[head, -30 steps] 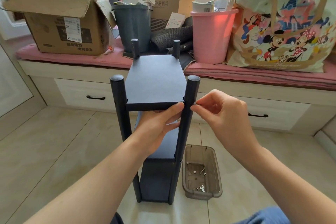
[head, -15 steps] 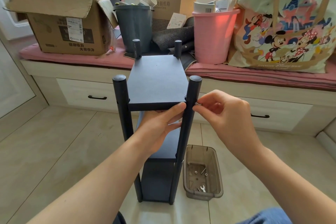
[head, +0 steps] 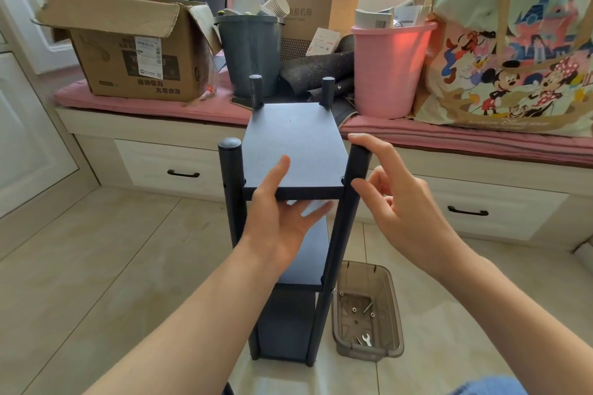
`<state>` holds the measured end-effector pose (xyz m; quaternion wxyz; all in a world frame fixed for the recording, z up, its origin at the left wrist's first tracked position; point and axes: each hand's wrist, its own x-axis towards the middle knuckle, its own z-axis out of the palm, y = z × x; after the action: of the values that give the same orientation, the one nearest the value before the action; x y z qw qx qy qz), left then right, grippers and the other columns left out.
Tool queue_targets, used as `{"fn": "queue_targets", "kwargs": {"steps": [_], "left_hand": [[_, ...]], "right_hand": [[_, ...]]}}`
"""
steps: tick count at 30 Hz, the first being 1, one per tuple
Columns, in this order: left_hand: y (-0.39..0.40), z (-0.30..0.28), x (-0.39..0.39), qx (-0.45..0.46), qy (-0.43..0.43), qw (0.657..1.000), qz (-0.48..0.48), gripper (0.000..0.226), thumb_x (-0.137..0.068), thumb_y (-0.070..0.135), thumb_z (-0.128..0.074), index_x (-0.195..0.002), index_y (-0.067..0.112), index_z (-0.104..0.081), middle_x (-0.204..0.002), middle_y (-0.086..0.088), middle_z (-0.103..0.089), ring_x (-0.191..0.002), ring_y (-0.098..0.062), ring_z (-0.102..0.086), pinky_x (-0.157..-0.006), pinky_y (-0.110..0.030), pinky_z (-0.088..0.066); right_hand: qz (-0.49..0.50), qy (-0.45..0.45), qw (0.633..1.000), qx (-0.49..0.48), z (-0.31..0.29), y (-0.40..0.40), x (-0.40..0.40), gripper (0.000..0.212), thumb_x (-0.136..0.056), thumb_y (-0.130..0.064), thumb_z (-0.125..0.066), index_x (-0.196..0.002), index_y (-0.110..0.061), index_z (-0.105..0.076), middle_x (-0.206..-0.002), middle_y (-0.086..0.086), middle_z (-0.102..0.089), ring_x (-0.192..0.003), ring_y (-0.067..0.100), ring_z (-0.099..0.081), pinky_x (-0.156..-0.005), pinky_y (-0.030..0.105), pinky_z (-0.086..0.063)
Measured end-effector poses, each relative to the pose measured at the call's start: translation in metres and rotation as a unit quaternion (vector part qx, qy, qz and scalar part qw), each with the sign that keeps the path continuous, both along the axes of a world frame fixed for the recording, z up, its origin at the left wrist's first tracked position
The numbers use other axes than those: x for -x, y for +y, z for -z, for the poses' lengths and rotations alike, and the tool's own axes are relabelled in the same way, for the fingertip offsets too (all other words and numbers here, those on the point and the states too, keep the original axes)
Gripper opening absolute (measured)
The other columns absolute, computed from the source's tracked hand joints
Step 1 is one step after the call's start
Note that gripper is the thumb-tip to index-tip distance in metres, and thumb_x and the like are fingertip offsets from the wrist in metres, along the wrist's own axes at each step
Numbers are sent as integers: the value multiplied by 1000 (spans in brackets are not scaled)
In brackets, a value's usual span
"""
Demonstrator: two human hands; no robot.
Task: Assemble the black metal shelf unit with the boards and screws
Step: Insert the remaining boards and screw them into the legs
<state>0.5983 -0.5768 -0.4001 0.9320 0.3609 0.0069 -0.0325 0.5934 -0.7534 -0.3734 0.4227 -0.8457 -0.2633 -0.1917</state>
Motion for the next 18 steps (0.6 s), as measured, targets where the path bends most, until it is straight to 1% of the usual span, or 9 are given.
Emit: {"fn": "queue_targets", "kwargs": {"steps": [2, 4, 5, 7, 9, 11, 15, 18], "left_hand": [[3, -3, -1, 49, -2, 998, -32, 49, -83, 29, -69, -129, 16, -60, -112, -10, -75, -105, -30, -72, -84, -48, -61], [3, -5, -3, 76, 8, 996, -36, 46, -89, 15, -64, -134, 8, -57, -113, -13, -74, -105, -32, -72, -81, -45, -62], [2, -6, -3, 79, 17, 996, -34, 46, -92, 9, -60, -137, 5, -54, -115, -16, -73, -105, -33, -72, -82, -45, -62], [0, -7, -4, 75, 29, 996, -34, 46, -94, 4, -56, -139, 2, -51, -122, -20, -69, -107, -35, -71, -88, -48, -60], [-1, -8, -3, 65, 32, 997, -36, 44, -94, 3, -54, -139, 3, -51, -124, -21, -67, -110, -36, -70, -88, -47, -60], [-3, -9, -2, 53, 32, 997, -37, 42, -95, 4, -55, -137, 5, -52, -122, -20, -67, -111, -36, -69, -86, -45, -61], [-4, -9, -2, 32, 21, 998, -45, 34, -95, 7, -57, -129, 10, -55, -117, -16, -66, -112, -34, -67, -82, -41, -61], [-1, -7, -2, 35, 20, 998, -48, 34, -94, 9, -58, -128, 11, -55, -115, -15, -66, -112, -34, -67, -77, -38, -61]], "right_hand": [[-6, -7, 1000, 5, 1, -1, -2, 57, -98, -14, -56, -144, -41, -36, -61, -5, -47, -54, 5, -44, -59, 11, -40], [-6, -14, 1000, 13, 1, -1, -3, 57, -98, -14, -57, -145, -40, -36, -63, -3, -48, -54, 5, -43, -60, 12, -40], [-3, -19, 1000, 17, 1, -1, -3, 58, -97, -14, -57, -145, -39, -36, -63, -2, -48, -55, 6, -43, -61, 12, -41], [-2, -27, 999, 21, 2, -1, -3, 58, -97, -13, -57, -146, -38, -36, -64, 0, -50, -56, 6, -44, -62, 11, -41], [-1, -30, 999, 18, 2, -2, -2, 60, -97, -12, -58, -146, -38, -36, -65, 1, -50, -56, 6, -45, -62, 10, -41], [4, -31, 999, 15, 1, -3, -1, 60, -96, -12, -59, -146, -38, -36, -65, 0, -50, -57, 7, -46, -62, 10, -41], [7, -34, 999, 14, 1, -3, 0, 59, -96, -11, -59, -146, -33, -38, -66, -2, -50, -58, 9, -47, -64, 10, -41], [4, -37, 999, 16, 3, -1, 0, 59, -96, -12, -59, -147, -32, -37, -66, -2, -50, -58, 10, -47, -65, 11, -41]]}}
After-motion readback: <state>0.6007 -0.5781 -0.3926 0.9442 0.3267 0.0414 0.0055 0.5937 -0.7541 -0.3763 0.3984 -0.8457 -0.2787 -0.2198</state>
